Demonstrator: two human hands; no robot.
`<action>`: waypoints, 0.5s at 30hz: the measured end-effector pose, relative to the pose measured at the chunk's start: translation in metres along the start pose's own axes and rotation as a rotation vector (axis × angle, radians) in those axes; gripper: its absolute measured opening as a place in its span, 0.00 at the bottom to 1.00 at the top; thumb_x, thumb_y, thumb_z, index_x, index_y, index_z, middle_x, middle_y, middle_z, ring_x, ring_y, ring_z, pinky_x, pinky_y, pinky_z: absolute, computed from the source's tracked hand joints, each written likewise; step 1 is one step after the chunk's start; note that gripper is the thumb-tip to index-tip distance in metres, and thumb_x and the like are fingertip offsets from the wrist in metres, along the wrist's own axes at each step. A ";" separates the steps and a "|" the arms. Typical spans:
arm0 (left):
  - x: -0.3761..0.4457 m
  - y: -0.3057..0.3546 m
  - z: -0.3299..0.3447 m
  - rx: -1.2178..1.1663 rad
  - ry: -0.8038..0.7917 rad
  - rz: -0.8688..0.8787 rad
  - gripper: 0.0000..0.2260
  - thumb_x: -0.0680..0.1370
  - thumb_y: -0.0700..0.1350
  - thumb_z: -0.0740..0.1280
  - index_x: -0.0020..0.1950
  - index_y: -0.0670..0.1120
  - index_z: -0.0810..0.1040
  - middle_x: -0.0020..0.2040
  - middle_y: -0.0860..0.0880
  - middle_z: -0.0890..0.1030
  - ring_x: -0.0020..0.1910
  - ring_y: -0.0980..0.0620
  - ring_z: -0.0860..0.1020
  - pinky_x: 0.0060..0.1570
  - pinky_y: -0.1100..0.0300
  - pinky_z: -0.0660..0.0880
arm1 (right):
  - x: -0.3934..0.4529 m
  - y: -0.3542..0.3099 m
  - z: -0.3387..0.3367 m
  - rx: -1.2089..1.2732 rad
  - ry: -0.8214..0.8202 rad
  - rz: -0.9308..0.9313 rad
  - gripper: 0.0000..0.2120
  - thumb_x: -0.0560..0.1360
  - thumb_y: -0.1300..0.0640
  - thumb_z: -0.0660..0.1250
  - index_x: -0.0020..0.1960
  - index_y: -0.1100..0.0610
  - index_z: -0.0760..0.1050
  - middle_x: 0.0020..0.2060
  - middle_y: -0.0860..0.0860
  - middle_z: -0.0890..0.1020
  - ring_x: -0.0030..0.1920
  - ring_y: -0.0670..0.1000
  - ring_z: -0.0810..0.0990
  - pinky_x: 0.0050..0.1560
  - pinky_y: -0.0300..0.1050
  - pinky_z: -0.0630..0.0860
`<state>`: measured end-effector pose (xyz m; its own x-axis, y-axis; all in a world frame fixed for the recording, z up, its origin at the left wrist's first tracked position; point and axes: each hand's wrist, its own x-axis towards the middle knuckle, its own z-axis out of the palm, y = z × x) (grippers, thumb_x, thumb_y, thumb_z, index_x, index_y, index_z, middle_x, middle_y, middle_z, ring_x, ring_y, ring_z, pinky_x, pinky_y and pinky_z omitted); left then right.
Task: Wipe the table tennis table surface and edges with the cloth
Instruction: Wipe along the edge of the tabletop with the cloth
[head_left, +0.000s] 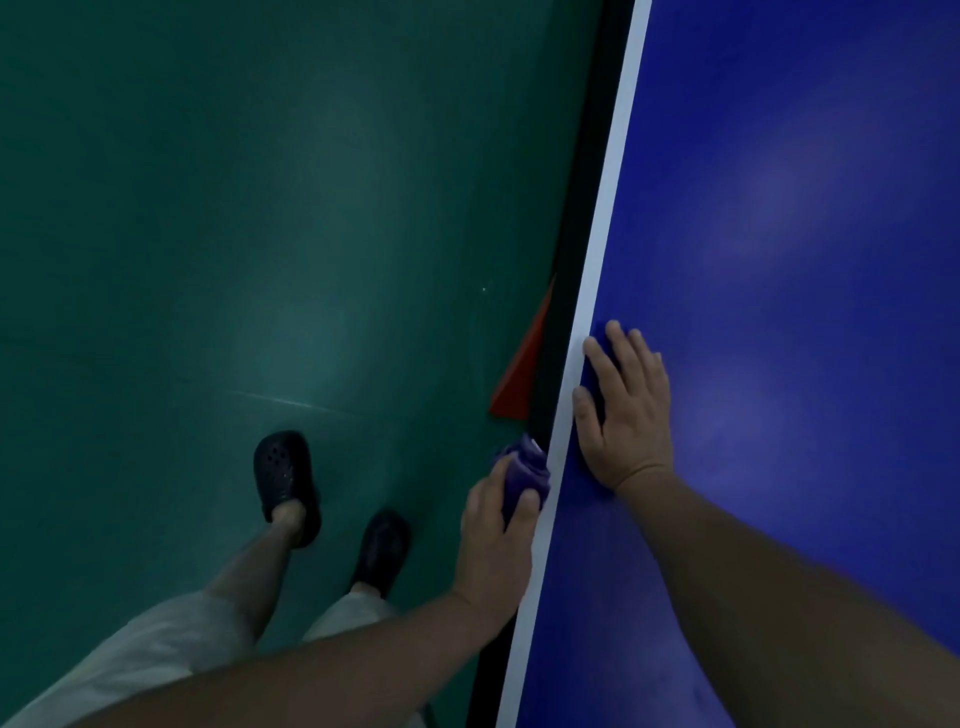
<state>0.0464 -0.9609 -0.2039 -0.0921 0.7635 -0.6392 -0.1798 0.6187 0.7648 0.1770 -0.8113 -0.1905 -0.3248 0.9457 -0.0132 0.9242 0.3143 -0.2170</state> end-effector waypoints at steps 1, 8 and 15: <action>0.005 0.003 0.000 -0.011 -0.008 -0.019 0.15 0.81 0.58 0.61 0.66 0.72 0.67 0.63 0.62 0.69 0.60 0.70 0.70 0.64 0.64 0.69 | 0.000 0.000 0.000 -0.002 0.003 0.002 0.26 0.81 0.49 0.56 0.77 0.56 0.67 0.78 0.54 0.63 0.79 0.58 0.57 0.77 0.63 0.53; 0.113 0.085 0.014 0.039 0.040 0.010 0.20 0.81 0.55 0.59 0.73 0.59 0.70 0.66 0.47 0.72 0.65 0.49 0.72 0.69 0.51 0.68 | 0.000 0.003 0.002 -0.022 -0.002 -0.017 0.25 0.81 0.48 0.57 0.76 0.55 0.67 0.78 0.54 0.63 0.79 0.58 0.58 0.78 0.61 0.53; 0.135 0.097 0.014 0.048 -0.001 0.013 0.18 0.82 0.56 0.59 0.73 0.63 0.67 0.66 0.50 0.70 0.64 0.51 0.72 0.67 0.51 0.68 | -0.001 0.002 0.003 -0.021 -0.018 -0.007 0.26 0.81 0.47 0.56 0.77 0.53 0.65 0.79 0.53 0.62 0.80 0.56 0.55 0.78 0.61 0.52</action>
<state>0.0301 -0.7954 -0.2148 -0.0927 0.7715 -0.6295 -0.1310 0.6173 0.7758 0.1792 -0.8121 -0.1938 -0.3350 0.9418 -0.0292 0.9257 0.3233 -0.1962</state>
